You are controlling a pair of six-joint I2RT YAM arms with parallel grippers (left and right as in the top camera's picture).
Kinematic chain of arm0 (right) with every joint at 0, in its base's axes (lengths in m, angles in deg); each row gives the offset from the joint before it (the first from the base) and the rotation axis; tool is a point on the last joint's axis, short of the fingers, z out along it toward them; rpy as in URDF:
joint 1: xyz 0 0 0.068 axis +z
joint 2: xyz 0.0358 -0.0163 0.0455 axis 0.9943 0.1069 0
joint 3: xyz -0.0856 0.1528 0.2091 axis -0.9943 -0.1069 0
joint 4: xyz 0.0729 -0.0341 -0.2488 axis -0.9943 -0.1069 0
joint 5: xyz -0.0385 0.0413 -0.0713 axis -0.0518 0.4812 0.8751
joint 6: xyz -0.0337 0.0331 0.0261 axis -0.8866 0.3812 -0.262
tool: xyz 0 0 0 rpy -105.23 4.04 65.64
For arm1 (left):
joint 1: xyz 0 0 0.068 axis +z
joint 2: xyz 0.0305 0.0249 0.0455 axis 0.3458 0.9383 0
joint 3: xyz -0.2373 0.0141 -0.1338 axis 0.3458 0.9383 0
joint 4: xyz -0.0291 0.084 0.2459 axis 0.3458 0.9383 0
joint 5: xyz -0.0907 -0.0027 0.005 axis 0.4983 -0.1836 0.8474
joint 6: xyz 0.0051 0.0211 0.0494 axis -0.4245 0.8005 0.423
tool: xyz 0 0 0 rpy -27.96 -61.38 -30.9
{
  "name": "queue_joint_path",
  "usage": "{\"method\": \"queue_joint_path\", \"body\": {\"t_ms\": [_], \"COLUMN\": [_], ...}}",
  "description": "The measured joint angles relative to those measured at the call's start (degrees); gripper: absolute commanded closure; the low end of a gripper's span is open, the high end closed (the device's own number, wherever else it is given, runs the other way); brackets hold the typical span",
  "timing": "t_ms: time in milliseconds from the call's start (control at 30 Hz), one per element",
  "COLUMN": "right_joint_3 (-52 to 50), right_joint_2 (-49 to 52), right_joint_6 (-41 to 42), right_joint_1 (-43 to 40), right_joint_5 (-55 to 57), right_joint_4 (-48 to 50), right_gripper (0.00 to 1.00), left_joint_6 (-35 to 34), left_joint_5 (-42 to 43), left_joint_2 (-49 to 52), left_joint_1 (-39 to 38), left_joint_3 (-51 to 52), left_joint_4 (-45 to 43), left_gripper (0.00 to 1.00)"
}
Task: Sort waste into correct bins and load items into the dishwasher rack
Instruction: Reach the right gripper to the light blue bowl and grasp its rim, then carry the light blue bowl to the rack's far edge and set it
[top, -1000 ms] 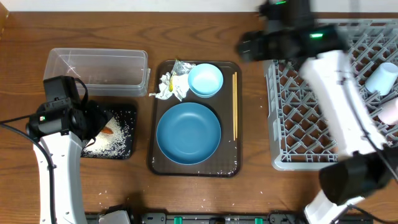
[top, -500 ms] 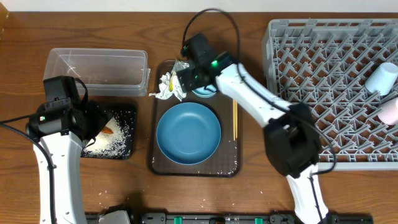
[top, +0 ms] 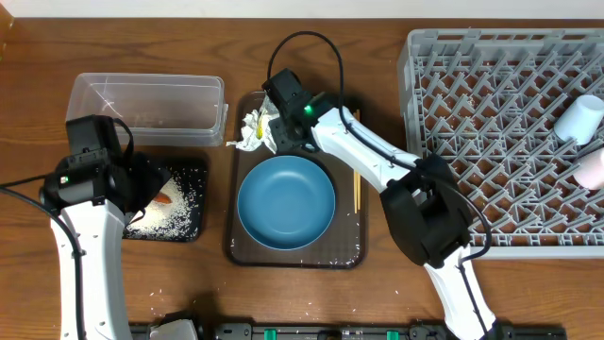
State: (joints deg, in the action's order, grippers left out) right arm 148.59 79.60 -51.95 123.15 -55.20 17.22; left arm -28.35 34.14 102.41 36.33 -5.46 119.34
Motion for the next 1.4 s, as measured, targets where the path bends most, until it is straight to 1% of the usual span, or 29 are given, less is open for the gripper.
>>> {"method": "queue_joint_path", "body": {"t_ms": [33,67,167,300,433,533,633,767,833,933,1033,1167,1233,1400], "right_joint_3": [0.0,0.0,0.0,1.6,6.0,10.4,13.9,16.5,17.4,18.1,17.6,16.9,16.6,16.3], "right_joint_2": [0.0,0.0,0.0,0.0,-1.0,-4.2,-10.0,-19.7,-23.7,-26.0,-24.9,-20.8,-18.1,-12.5], "right_joint_6": [0.0,0.2,0.1,0.0,-0.2,-1.0,-1.6,-3.3,-5.5,-8.9,-11.1,-12.4,-12.9,-13.4], "right_joint_1": [0.0,0.0,0.0,0.0,-0.4,-1.6,-4.7,-12.7,-18.7,-28.2,-38.8,-49.2,-53.9,-61.9], "right_joint_5": [0.1,0.2,0.2,0.4,-0.3,-0.9,-1.4,-2.5,-5.8,-12.9,-22.5,-33.8,-40.0,-52.3], "right_joint_4": [0.0,-0.1,-0.3,-3.0,-7.2,-10.2,-11.9,-12.2,-12.2,-12.2,-12.2,-12.2,-12.0,-12.0], "right_gripper": [0.82,0.85,0.99,0.99,0.99,0.99,0.99,0.99,0.99,0.99,0.99,0.99,0.99,0.99], "left_joint_6": [0.0,0.0,0.0,0.0,0.0,0.0,0.0,0.0,0.0,0.0,0.0,0.0,0.0,0.0], "left_joint_5": [0.0,0.0,0.0,0.0,0.0,0.0,0.0,0.0,0.0,0.0,0.0,0.0,0.0,0.0], "left_joint_2": [0.0,0.0,0.0,0.0,0.0,0.0,0.0,0.0,0.0,0.0,0.0,0.0,0.0,0.0], "left_joint_1": [0.0,0.0,0.0,0.0,0.0,0.0,0.0,0.0,0.0,0.0,0.0,0.0,0.0,0.0], "left_joint_3": [0.0,0.0,0.0,0.0,0.0,0.0,0.0,0.0,0.0,0.0,0.0,0.0,0.0,0.0], "left_joint_4": [0.0,0.0,0.0,0.0,0.0,0.0,0.0,0.0,0.0,0.0,0.0,0.0,0.0,0.0], "left_gripper": [0.02,0.02,0.02,0.02,0.01,0.02,0.02,0.02,0.02,0.02,0.02,0.02,0.01,0.01]}}
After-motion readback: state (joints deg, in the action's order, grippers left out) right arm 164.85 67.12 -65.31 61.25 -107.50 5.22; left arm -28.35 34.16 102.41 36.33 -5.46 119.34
